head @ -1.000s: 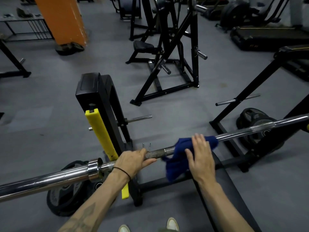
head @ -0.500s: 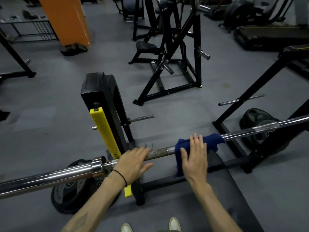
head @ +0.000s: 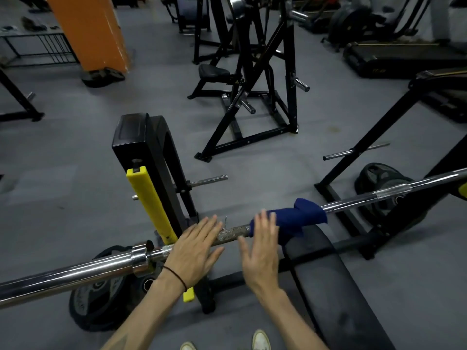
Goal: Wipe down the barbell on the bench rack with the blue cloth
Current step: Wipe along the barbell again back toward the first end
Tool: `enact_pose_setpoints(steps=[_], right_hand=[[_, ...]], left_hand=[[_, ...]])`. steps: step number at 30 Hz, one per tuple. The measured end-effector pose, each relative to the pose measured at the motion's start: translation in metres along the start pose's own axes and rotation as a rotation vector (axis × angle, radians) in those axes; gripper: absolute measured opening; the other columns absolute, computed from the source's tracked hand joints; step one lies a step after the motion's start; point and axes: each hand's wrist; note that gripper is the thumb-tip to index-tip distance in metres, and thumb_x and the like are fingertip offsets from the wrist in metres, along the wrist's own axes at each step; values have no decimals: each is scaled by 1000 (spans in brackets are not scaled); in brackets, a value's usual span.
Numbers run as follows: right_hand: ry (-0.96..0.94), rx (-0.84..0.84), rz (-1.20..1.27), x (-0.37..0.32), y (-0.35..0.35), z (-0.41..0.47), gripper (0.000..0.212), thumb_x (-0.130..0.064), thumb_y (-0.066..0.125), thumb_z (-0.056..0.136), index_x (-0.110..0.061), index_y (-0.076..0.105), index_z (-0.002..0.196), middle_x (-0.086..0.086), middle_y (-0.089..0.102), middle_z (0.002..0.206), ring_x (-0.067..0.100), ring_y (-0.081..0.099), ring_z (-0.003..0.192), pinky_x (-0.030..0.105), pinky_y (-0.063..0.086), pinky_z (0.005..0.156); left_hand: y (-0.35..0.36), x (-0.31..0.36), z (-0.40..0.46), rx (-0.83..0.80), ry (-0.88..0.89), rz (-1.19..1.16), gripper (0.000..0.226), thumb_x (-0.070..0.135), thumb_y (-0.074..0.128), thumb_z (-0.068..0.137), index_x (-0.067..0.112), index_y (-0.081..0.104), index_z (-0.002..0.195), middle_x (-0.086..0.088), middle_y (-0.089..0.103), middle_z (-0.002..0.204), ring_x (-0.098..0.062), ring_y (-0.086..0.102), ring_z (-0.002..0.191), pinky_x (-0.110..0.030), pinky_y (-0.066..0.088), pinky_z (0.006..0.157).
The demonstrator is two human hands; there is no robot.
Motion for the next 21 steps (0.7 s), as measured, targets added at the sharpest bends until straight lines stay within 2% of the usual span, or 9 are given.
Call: enact_pose_setpoints(steps=[2, 4, 6, 8, 9, 12, 15, 18, 21], right_hand=[[-279, -108, -127, 14, -7, -2, 70, -53, 30, 110, -7, 25, 162, 8, 16, 173, 23, 8, 160, 40, 8, 129], [-385, -88, -251, 46, -25, 12, 65, -50, 30, 111, -9, 32, 160, 7, 21, 171, 21, 15, 159, 43, 15, 128], [-195, 18, -247, 62, -37, 25, 63, -49, 27, 111, -8, 41, 156, 5, 26, 169, 23, 16, 159, 49, 16, 128], [47, 107, -153, 44, -26, 25, 68, -53, 24, 110, -5, 45, 154, 7, 29, 168, 25, 10, 160, 53, 11, 129], [85, 119, -99, 26, -16, 20, 71, -55, 25, 110, -2, 44, 153, 9, 29, 168, 27, 7, 160, 51, 7, 129], [-157, -24, -90, -7, 2, -7, 73, -56, 26, 110, -2, 36, 158, 12, 23, 170, 25, 6, 160, 44, 2, 130], [-372, -75, -279, 20, -13, -1, 67, -53, 28, 110, -8, 37, 159, 9, 23, 170, 26, 13, 159, 45, 5, 130], [-196, 26, -367, 49, -31, 24, 65, -51, 28, 110, -7, 49, 152, 10, 30, 168, 31, 13, 159, 49, 6, 130], [18, 137, -270, 28, -18, 22, 68, -51, 26, 110, -1, 51, 148, 14, 34, 165, 31, 10, 159, 49, 4, 130]], left_hand=[[0, 0, 0, -5, -1, 0, 62, 53, 35, 98, 16, 52, 144, -6, 51, 149, -21, 53, 134, -40, 44, 107], [-1, 0, 1, -3, -5, 8, 61, 53, 35, 98, 16, 54, 143, -6, 53, 148, -21, 54, 132, -40, 43, 107], [-3, 1, 2, -4, -10, 25, 61, 52, 34, 98, 16, 55, 142, -6, 54, 147, -21, 55, 131, -41, 43, 107], [-3, 2, 2, -8, -20, 35, 61, 53, 33, 99, 16, 54, 143, -6, 54, 146, -21, 55, 131, -41, 42, 108], [-3, 2, 1, -13, -25, 33, 61, 53, 33, 99, 15, 54, 143, -5, 54, 146, -21, 56, 131, -41, 43, 107], [-2, 1, 0, -15, -25, 24, 62, 52, 33, 99, 14, 55, 142, -6, 55, 146, -22, 56, 131, -41, 46, 106], [0, 1, 0, 4, -15, 16, 61, 52, 34, 99, 14, 55, 142, -7, 56, 145, -22, 57, 130, -42, 46, 105], [-1, 1, -1, 14, -8, 21, 61, 51, 34, 100, 13, 54, 143, -6, 55, 146, -21, 55, 132, -41, 45, 108], [-1, 2, -2, 4, -17, 8, 62, 51, 32, 101, 12, 53, 144, -6, 55, 146, -22, 54, 133, -40, 45, 109]])
Point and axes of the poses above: each hand's wrist, its own z-axis towards the middle knuckle, its own y-axis out of the palm, x = y × z
